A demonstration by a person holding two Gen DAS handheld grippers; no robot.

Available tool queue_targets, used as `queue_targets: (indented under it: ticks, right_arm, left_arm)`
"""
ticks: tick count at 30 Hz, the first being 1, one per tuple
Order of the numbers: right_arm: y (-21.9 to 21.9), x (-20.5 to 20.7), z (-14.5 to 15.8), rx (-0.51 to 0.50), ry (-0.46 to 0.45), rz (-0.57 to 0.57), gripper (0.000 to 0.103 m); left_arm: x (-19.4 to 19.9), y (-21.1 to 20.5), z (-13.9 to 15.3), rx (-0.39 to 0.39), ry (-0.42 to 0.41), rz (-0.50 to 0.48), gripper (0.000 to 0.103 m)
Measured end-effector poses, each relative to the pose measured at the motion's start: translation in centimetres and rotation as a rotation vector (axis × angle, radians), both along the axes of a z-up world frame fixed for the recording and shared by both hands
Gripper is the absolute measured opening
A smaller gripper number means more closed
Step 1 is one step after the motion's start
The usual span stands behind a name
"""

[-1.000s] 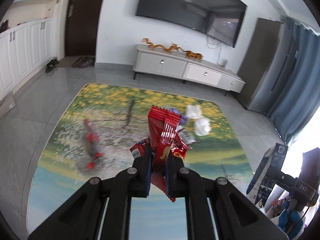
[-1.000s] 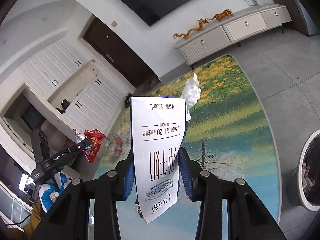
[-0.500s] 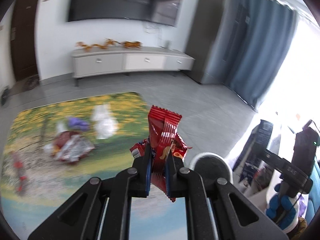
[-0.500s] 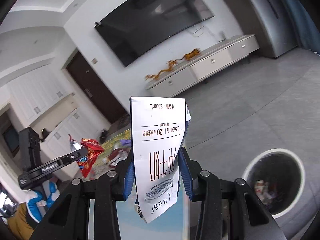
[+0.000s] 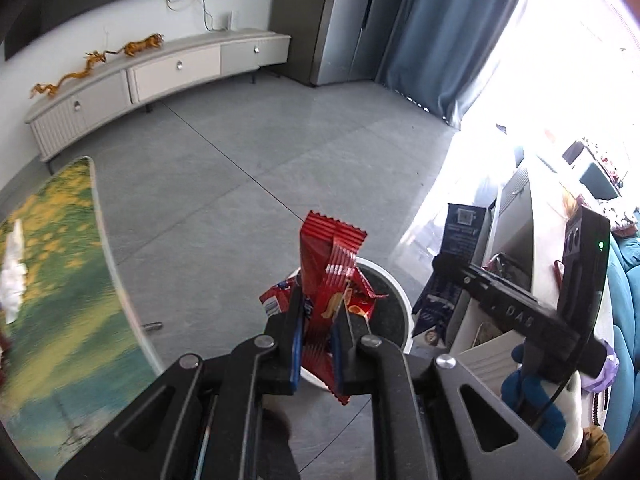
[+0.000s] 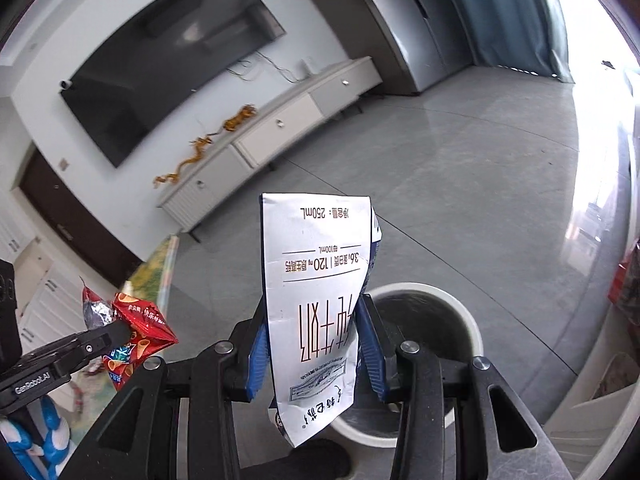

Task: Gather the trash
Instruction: 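Carry both items to the white bin and open both tools over it, then return both tools to the remaining trash on the table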

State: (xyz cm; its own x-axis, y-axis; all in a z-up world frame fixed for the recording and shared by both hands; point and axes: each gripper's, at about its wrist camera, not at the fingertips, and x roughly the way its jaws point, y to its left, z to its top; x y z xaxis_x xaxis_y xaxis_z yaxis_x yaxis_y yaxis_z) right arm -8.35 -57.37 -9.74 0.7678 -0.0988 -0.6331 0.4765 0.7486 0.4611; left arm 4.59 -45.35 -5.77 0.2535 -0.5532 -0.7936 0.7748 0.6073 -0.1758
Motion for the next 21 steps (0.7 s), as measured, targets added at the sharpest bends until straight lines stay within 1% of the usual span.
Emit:
queue_targets:
  ticks: [4,5,6,7,8,9,12,15,18,21]
  right_arm:
    - [-1.1,0.6,-2.8,0.005,0.070,-0.030,0.040]
    - [-1.4,0.6,-3.5,0.006,0.091,-0.041,0.040]
    - [-1.4,0.5,-4.1,0.004,0.106,-0.049,0.040]
    - [-1.6,0.6,-4.6,0.003,0.122,-0.056,0.040]
    - [-1.8,0.7,-5.3,0.006,0.139,-0.067,0.041]
    - [-2.0,0.7,-5.7,0.015,0.150,-0.073,0.043]
    - [-2.5,0.2,-6.7,0.027,0.171,-0.096,0.048]
    - [-2.6,-0.2,-6.8,0.030,0.178,-0.111,0.051]
    - [-2.5,-0.5,-6.2,0.019,0.172,-0.121,0.054]
    - [-1.6,-0.8,-5.0,-0.012,0.160,-0.120,0.059]
  left_arm:
    - [1.0,-3.3,-2.9,0.018,0.072,-0.015,0.013]
    - [1.1,-4.1,-3.6,0.025,0.084,-0.021,0.018]
    - [1.2,-4.9,-4.2,0.033,0.097,-0.029,0.028]
    - [1.3,-5.5,-4.7,0.038,0.110,-0.035,0.035]
    - [1.6,-5.7,-5.1,0.037,0.121,-0.038,0.047]
    - [1.8,-6.0,-5.4,0.033,0.135,-0.044,0.051]
    - [1.8,-6.7,-6.1,0.034,0.146,-0.056,0.051]
    - [1.5,-6.5,-6.0,0.034,0.136,-0.062,0.051]
    - [0.9,-5.6,-5.3,0.036,0.089,-0.045,0.051]
    - [0.5,-4.0,-3.7,0.034,0.021,-0.006,0.051]
